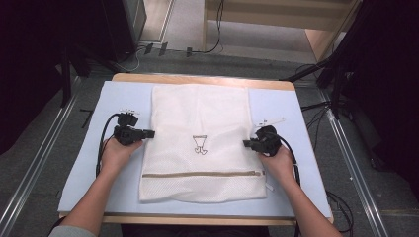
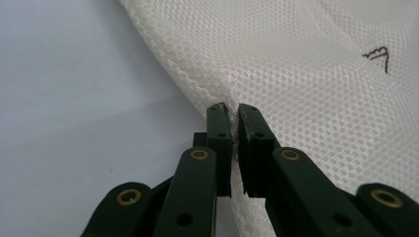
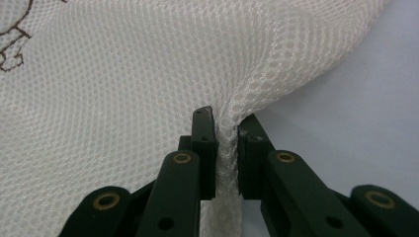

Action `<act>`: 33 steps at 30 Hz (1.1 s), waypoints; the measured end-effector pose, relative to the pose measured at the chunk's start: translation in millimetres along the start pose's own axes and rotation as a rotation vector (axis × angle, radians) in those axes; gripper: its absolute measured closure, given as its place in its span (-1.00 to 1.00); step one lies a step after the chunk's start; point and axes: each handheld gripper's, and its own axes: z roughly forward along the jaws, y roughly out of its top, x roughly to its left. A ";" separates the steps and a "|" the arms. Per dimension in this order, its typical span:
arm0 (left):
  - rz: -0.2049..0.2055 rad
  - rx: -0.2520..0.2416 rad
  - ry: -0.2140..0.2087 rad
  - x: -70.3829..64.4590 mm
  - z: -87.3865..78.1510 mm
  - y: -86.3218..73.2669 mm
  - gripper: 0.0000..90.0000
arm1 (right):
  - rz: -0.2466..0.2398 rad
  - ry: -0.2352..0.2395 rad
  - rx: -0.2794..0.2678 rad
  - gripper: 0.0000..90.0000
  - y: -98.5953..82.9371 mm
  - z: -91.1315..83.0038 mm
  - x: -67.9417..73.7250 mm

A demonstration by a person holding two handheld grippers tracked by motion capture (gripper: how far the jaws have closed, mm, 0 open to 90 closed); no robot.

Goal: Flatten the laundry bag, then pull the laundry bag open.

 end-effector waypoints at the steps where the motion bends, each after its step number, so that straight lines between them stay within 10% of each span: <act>1: -0.009 -0.007 -0.002 2.3 2.0 3.2 0.91 | 0.007 -0.005 -0.009 0.85 2.3 1.1 -2.0; 19: -0.010 -0.009 0.029 21.2 29.8 34.4 0.87 | 0.051 -0.061 -0.060 0.67 23.1 21.2 -17.7; 33: 0.046 -0.003 -0.009 6.1 16.3 32.0 0.02 | 0.084 -0.033 -0.074 0.18 18.6 2.7 -22.9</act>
